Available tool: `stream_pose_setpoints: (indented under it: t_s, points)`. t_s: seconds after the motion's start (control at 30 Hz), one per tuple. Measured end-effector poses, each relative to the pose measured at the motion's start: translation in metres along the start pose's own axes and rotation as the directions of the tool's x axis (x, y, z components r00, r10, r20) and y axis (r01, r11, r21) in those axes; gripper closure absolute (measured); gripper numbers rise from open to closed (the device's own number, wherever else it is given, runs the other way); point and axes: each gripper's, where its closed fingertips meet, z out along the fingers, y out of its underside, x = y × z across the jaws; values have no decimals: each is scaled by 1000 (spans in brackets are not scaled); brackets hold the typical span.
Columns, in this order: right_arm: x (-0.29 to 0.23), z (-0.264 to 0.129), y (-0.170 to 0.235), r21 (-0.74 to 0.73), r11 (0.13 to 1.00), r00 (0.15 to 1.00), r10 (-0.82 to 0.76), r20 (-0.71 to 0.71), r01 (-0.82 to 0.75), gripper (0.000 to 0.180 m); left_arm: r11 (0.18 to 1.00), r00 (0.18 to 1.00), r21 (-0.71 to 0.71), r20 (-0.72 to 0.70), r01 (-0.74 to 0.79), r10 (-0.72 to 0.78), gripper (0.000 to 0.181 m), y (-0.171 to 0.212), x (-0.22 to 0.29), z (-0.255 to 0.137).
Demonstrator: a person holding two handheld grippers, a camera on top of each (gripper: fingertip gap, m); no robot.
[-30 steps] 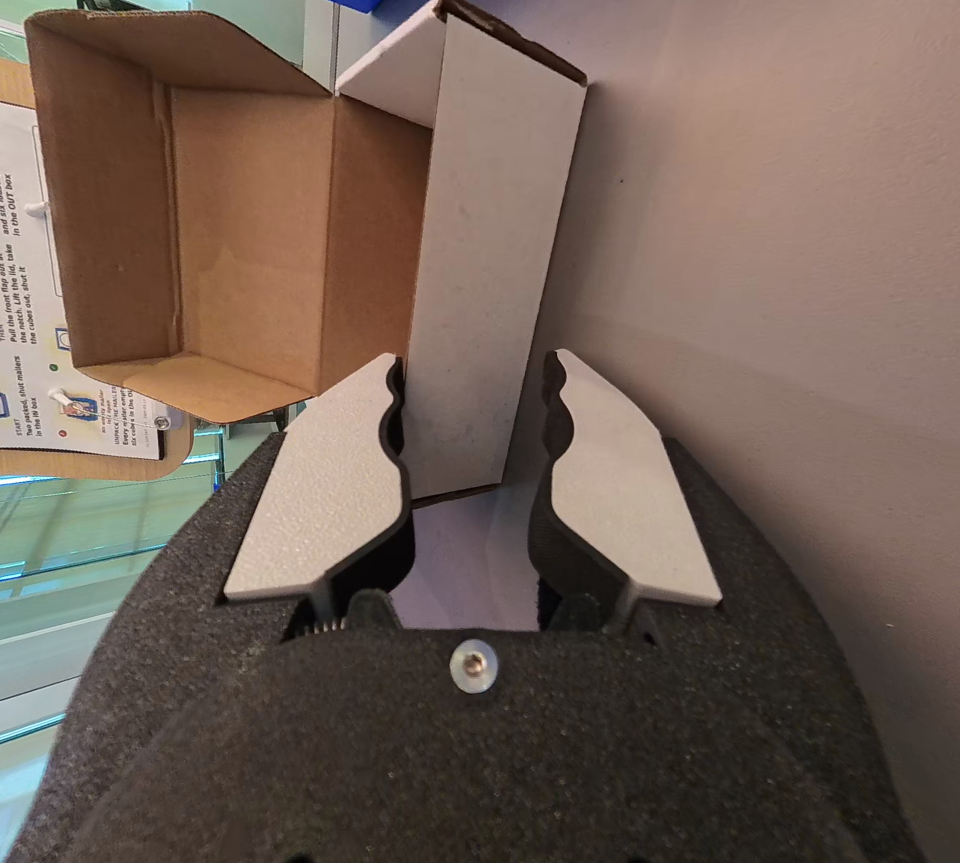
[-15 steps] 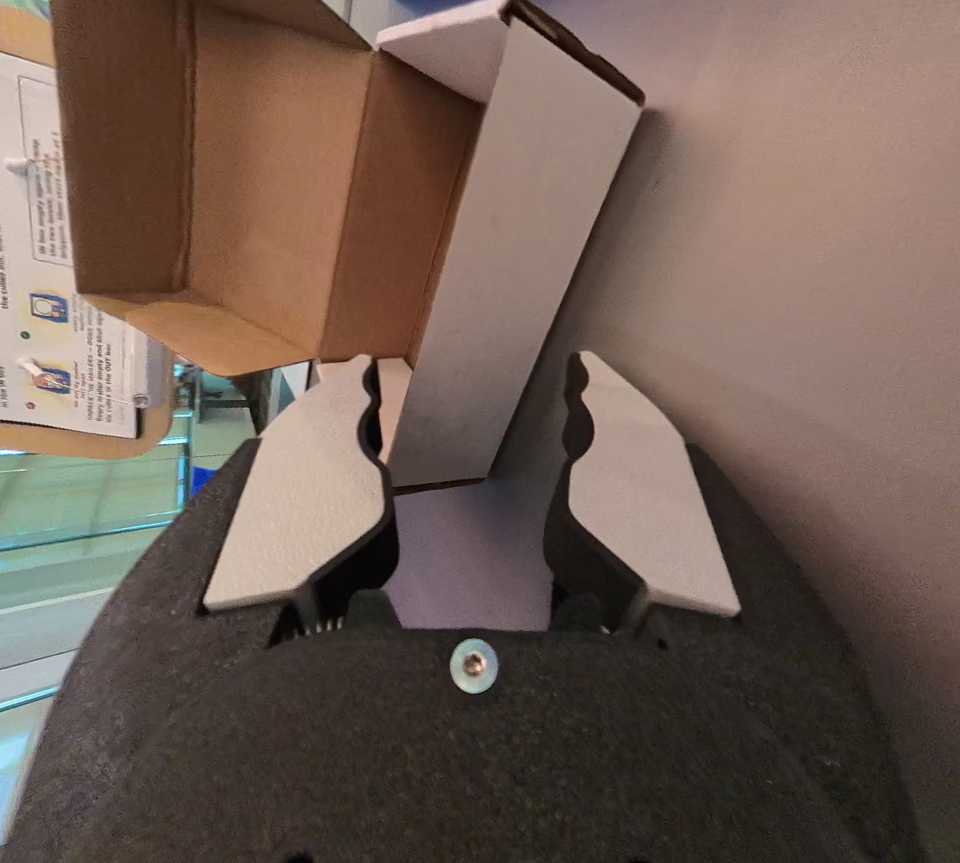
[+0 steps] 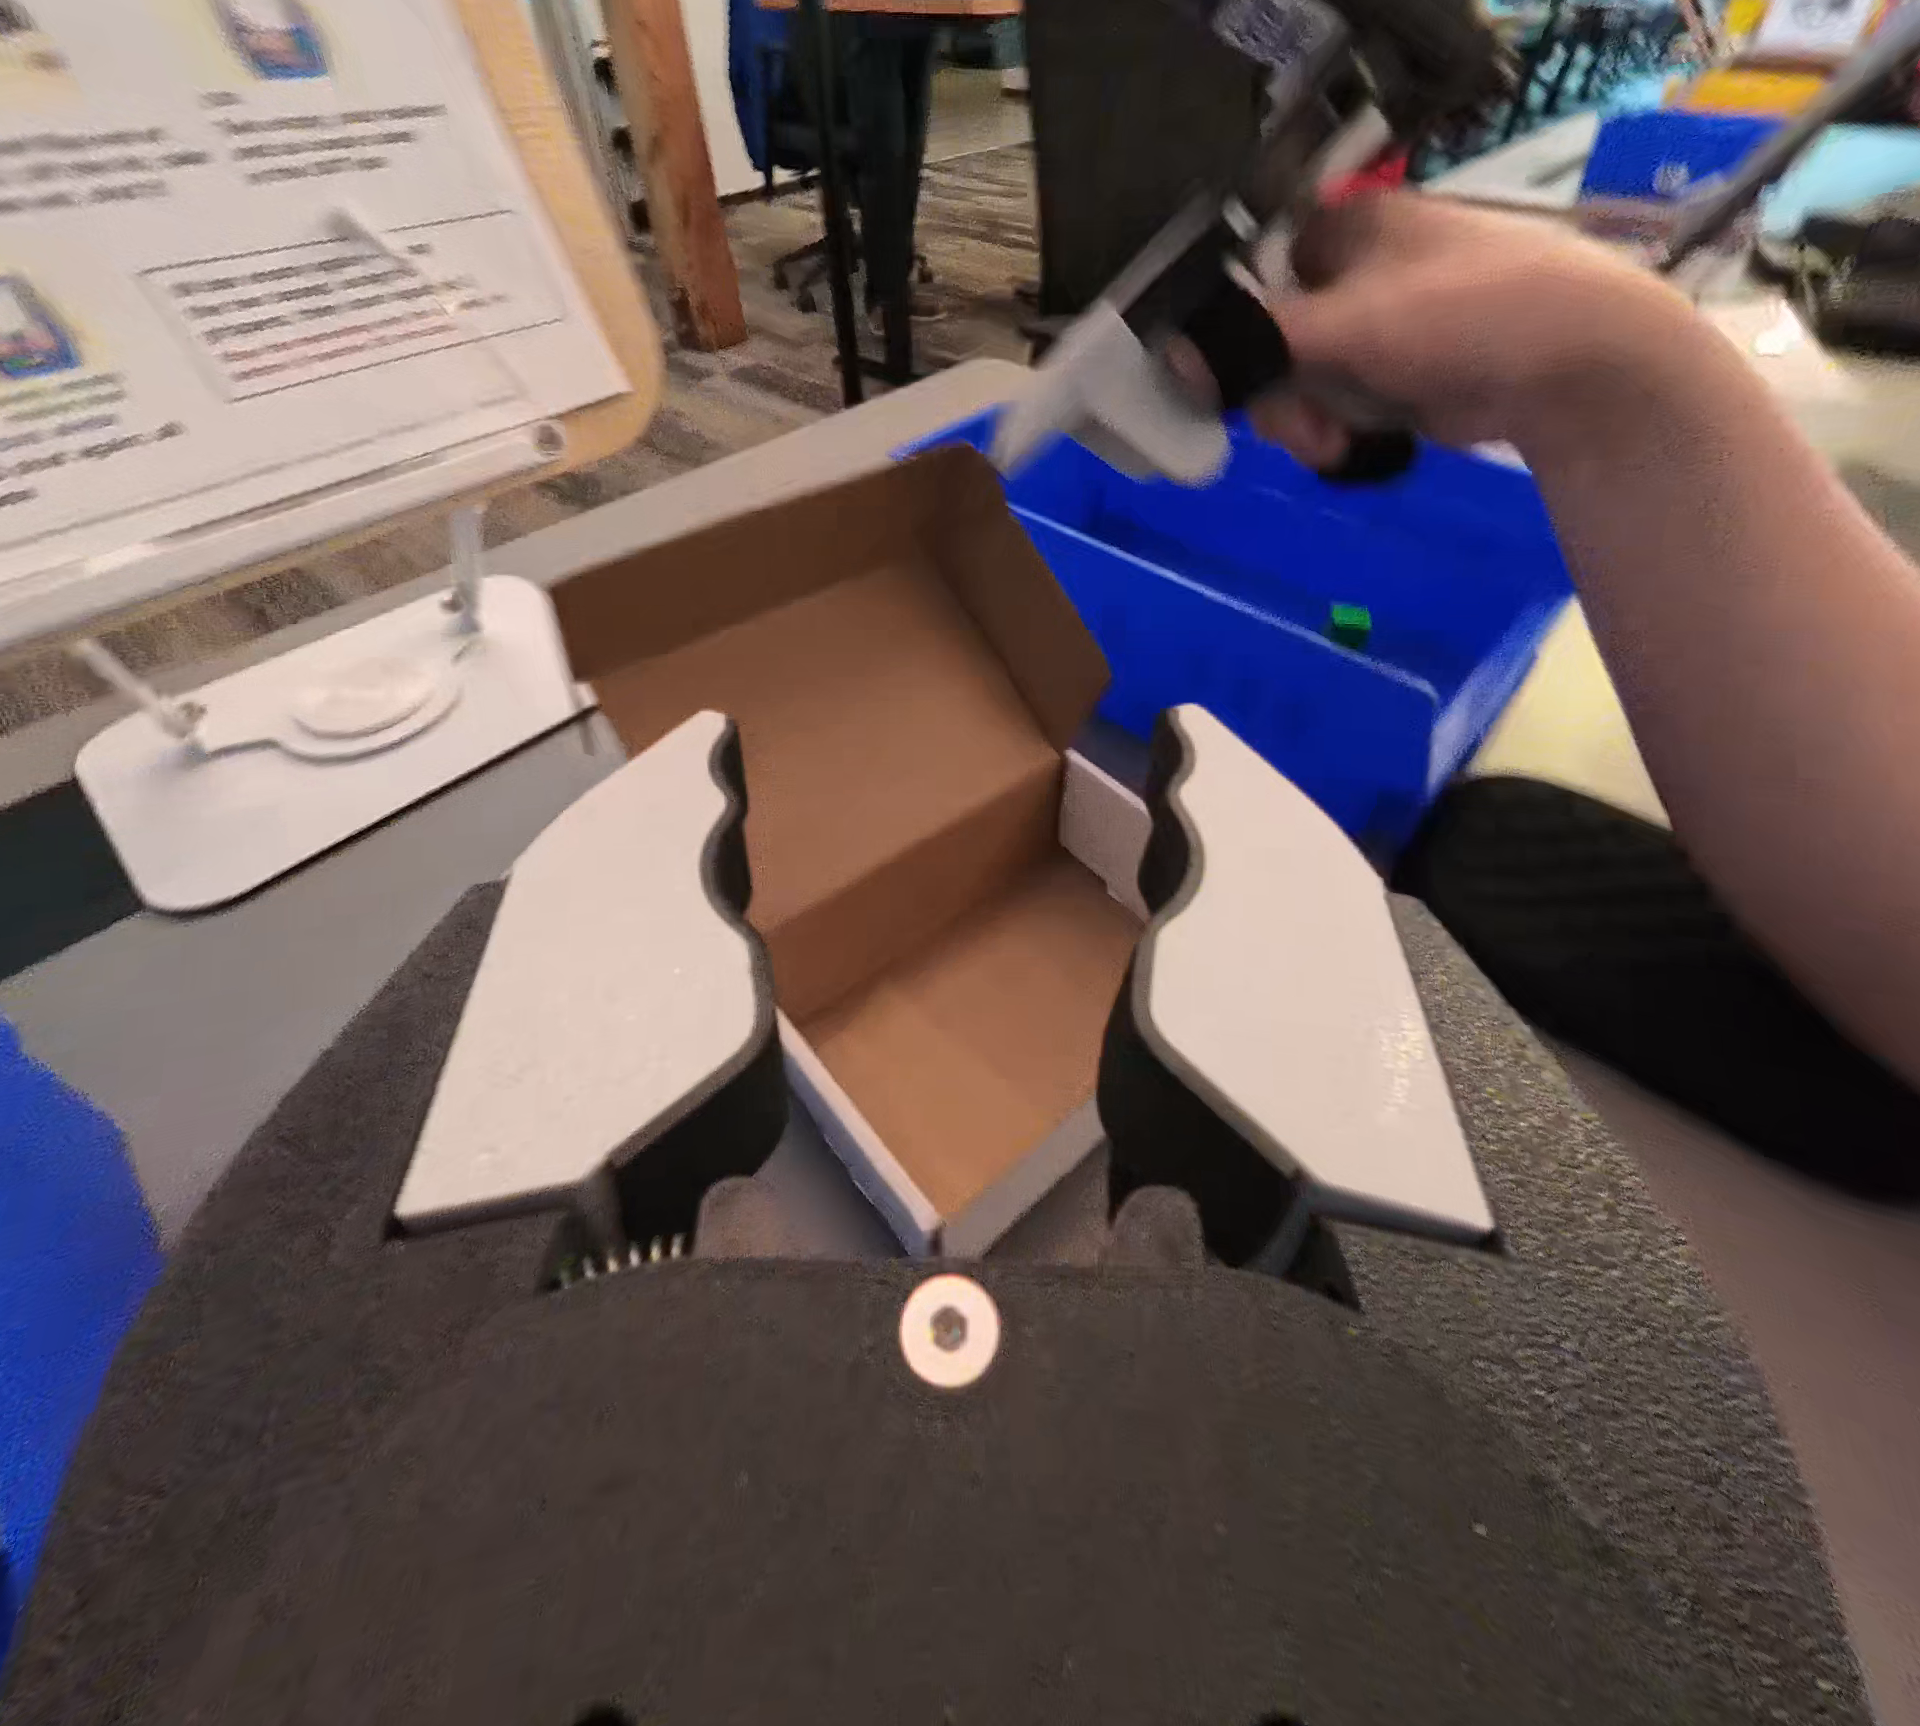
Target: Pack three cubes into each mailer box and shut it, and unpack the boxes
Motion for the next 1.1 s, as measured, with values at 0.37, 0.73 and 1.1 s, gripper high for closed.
stream_pose_setpoints:
  t_s: [0.37,0.73,1.1]
  points:
    - [-11,26,68,-407,913,996,-25,-80,-9,152,921,964,-357,259,156,-63,123,66,-92,62]
    - [-38,76,47,-337,935,990,-130,-46,107,161,932,906,-338,423,130,27,173,74,-133,45]
    - [-47,83,42,-283,934,970,-240,-44,219,141,904,942,-389,333,179,-43,135,101,-114,42]
